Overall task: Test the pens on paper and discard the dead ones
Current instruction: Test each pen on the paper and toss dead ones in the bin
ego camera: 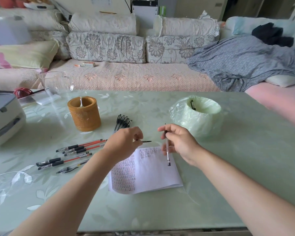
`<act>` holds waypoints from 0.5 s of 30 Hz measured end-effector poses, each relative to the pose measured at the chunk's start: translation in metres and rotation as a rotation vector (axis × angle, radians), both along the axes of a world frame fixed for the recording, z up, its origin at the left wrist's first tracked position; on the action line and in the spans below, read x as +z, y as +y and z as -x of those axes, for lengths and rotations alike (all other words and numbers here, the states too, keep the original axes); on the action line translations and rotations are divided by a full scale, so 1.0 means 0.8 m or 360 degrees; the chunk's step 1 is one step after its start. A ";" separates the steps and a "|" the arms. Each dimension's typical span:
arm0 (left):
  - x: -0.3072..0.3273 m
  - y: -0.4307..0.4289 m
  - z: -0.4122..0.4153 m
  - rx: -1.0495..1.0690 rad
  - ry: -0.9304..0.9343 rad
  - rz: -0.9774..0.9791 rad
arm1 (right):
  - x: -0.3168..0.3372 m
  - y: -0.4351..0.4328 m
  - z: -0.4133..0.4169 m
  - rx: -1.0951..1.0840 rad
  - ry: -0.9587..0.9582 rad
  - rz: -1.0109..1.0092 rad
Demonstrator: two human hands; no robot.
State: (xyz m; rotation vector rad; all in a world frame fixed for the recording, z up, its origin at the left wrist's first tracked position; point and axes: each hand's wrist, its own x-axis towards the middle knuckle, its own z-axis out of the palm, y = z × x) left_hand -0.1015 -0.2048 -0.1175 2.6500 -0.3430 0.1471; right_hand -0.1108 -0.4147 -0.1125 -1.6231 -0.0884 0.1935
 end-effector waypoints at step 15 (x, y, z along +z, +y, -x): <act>0.012 -0.009 0.005 -0.0024 -0.0030 0.0209 | 0.002 -0.012 0.004 -0.0078 -0.0601 0.1266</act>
